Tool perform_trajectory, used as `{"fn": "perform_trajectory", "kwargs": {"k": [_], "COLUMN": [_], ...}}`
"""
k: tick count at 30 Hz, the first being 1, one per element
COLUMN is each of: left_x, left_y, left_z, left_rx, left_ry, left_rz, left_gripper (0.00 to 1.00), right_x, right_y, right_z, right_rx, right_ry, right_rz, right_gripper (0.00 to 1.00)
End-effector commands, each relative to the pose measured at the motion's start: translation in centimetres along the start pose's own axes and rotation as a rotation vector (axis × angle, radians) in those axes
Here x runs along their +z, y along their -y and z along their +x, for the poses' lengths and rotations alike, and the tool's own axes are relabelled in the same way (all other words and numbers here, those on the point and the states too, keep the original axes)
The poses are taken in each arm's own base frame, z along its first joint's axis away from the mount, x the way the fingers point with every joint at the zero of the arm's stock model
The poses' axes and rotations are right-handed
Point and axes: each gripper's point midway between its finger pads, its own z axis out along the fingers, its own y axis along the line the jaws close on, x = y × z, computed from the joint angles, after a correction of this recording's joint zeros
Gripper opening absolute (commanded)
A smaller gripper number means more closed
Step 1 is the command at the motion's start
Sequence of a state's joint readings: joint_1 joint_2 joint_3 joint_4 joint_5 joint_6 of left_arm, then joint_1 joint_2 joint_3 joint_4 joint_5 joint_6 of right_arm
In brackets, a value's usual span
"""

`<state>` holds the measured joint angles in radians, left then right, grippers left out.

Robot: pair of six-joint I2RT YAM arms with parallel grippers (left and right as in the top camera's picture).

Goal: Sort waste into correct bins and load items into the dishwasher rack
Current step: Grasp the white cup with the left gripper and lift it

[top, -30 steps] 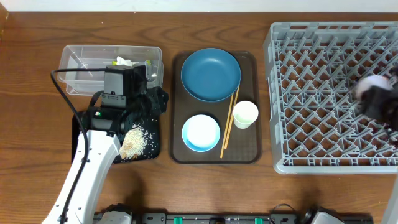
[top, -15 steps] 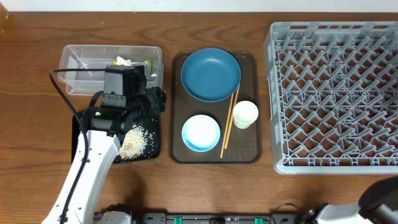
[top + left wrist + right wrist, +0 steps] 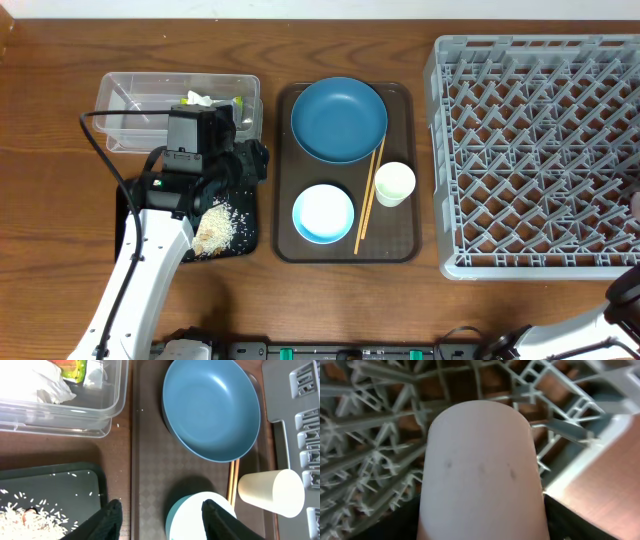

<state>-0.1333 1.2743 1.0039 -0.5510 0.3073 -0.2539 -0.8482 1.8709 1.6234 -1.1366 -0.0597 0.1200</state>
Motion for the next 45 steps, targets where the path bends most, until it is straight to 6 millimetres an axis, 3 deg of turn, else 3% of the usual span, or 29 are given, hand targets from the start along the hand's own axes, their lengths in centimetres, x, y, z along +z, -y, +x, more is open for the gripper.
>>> {"fn": "perform_trajectory", "kwargs": {"k": [1, 6, 12, 18, 22, 26, 30, 34, 40, 43, 45], "left_x": [-0.3, -0.3, -0.1, 1.4, 3.7, 6.7, 9.7, 12.1, 14.6, 15.1, 15.1], "left_y": [-0.2, 0.1, 2.1, 7.0, 10.8, 13.5, 15.3, 16.2, 15.7, 15.3, 15.2], "left_z": [-0.3, -0.3, 0.0, 0.1, 1.1, 3.1, 5.7, 8.0, 11.1, 11.8, 11.9], "left_rx": [0.014, 0.014, 0.051, 0.168, 0.251, 0.311, 0.357, 0.387, 0.375, 0.375, 0.374], "left_ry": [0.012, 0.009, 0.003, 0.028, 0.02, -0.023, -0.078, -0.128, -0.218, -0.241, -0.247], "left_rz": [-0.011, 0.002, 0.071, 0.173, 0.247, 0.294, 0.321, 0.331, 0.305, 0.294, 0.29], "left_gripper": [0.55, 0.59, 0.59, 0.59, 0.6, 0.6, 0.6, 0.6, 0.59, 0.49, 0.33], "right_x": [-0.8, -2.1, -6.9, -11.7, -14.1, -15.0, -14.9, -14.9, -14.8, -14.7, -14.7], "right_y": [-1.2, -2.3, -4.9, -8.5, -12.1, -15.4, -17.2, -18.0, -17.9, -17.8, -17.8], "right_z": [-0.8, -0.6, -0.6, 1.1, 3.1, 5.2, 6.5, 7.1, 7.5, 7.6, 7.7], "right_rx": [0.007, 0.005, -0.023, -0.137, -0.26, -0.385, -0.447, -0.476, -0.478, -0.482, -0.489], "right_ry": [0.026, 0.032, 0.094, 0.184, 0.226, 0.229, 0.216, 0.211, 0.195, 0.191, 0.188], "right_rz": [-0.071, -0.133, -0.261, -0.336, -0.374, -0.406, -0.399, -0.408, -0.404, -0.4, -0.398], "right_gripper": [0.99, 0.99, 0.99, 0.99, 0.99, 0.99, 0.99, 0.99, 0.99, 0.99, 0.99]}}
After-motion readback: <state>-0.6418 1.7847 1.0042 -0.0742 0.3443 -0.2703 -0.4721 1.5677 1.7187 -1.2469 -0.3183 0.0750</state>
